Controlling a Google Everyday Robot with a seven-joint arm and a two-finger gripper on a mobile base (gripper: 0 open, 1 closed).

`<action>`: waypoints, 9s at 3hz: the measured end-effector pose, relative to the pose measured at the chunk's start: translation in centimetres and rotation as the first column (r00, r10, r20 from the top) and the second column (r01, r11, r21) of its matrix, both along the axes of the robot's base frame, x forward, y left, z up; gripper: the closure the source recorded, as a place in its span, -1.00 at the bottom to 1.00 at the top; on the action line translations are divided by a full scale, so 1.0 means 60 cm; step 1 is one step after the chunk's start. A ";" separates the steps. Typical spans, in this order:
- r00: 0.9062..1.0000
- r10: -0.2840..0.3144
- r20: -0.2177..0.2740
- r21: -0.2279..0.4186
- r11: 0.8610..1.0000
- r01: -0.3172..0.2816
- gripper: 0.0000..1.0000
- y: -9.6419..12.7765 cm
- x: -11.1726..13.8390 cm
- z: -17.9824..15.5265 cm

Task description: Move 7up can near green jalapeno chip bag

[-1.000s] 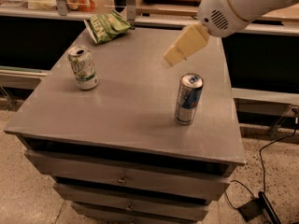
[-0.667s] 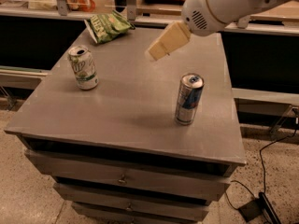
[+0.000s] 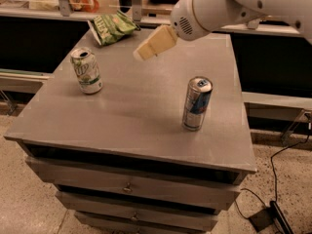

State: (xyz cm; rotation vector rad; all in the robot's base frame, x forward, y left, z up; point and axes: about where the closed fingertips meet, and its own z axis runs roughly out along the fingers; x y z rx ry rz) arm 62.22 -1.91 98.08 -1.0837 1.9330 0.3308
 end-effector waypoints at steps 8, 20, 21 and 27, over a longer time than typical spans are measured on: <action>0.918 0.396 0.004 0.218 0.896 -0.387 -1.00 0.237 0.000 -0.149; 0.964 0.079 0.254 0.203 0.970 -0.133 1.00 0.164 0.262 -0.119; 0.972 0.040 0.230 0.167 0.983 -0.079 1.00 0.135 0.312 -0.138; 0.983 -0.097 0.155 0.280 0.959 0.050 -0.25 0.144 0.444 -0.174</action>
Offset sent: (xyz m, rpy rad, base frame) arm -0.0081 0.0948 -0.0280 0.2099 -0.0419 0.4604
